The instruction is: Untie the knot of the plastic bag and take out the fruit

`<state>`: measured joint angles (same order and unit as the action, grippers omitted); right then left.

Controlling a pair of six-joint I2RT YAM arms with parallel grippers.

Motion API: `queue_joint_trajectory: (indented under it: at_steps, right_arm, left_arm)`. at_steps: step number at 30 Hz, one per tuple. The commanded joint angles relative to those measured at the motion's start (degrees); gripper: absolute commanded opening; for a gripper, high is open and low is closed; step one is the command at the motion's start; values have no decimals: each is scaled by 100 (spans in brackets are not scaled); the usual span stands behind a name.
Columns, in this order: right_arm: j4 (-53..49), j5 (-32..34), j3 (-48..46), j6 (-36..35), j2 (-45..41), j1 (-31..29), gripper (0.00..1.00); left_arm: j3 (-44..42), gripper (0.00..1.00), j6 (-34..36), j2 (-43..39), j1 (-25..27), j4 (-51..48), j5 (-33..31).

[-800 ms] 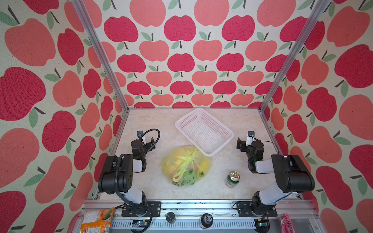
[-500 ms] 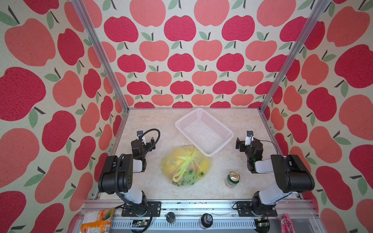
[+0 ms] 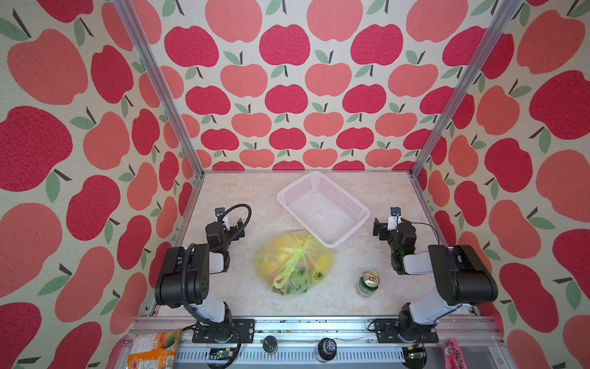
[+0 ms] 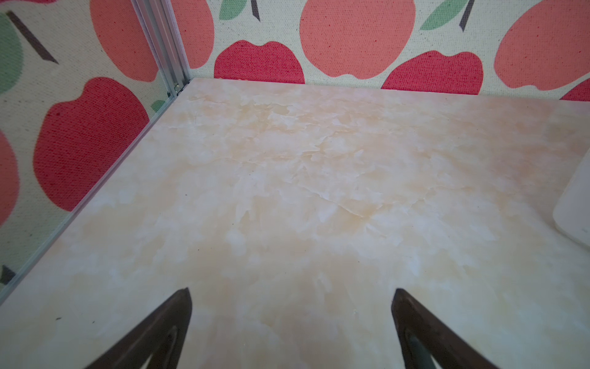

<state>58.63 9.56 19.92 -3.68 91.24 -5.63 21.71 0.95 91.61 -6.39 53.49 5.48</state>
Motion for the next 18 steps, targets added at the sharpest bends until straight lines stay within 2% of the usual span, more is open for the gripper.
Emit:
queue_joint_trajectory:
  at_steps: [1, 4, 6, 7, 9, 10, 11, 12, 15, 17, 18]
  right_arm:
    - [111, 85, -20, -105, -1, -18, 99]
    - [136, 317, -97, -149, -237, -111, 99]
    - [-348, 781, -98, -199, -830, -241, 99]
    - [-613, 903, -61, -248, -1081, -306, 99]
    - [-1200, 1359, 104, -213, -1591, -448, 99]
    - [-1603, 1564, 241, 90, -1841, -457, 99]
    - [-2227, 1597, 417, 398, -2163, -453, 99]
    - [-2888, 1537, 662, 652, -2451, -440, 99]
    - [-4589, 1152, 1368, 1620, -3252, -297, 99]
    - [-5929, 607, 1891, 2463, -3668, -70, 99]
    - [-6197, 332, 1986, 2649, -3863, -6, 99]
  left_arm:
    - [57, 99, -26, 34, 7, 12, 93]
    - [52, 99, -25, 32, 30, 16, 17]
    - [3, 99, -77, -134, 200, 67, -812]
    - [-17, 99, -94, -369, 306, -70, -1204]
    - [-69, 99, -51, -1060, 385, -521, -1355]
    - [-64, 99, -113, -1395, 420, -845, -1507]
    - [26, 99, -483, -1897, 433, -1428, -1801]
    - [216, 99, -847, -2465, 349, -2352, -1770]
    - [1154, 99, -1805, -4120, -142, -5322, -868]
    - [1660, 99, -2619, -4872, -390, -6541, -357]
    - [1734, 99, -2610, -5221, -471, -6708, -27]
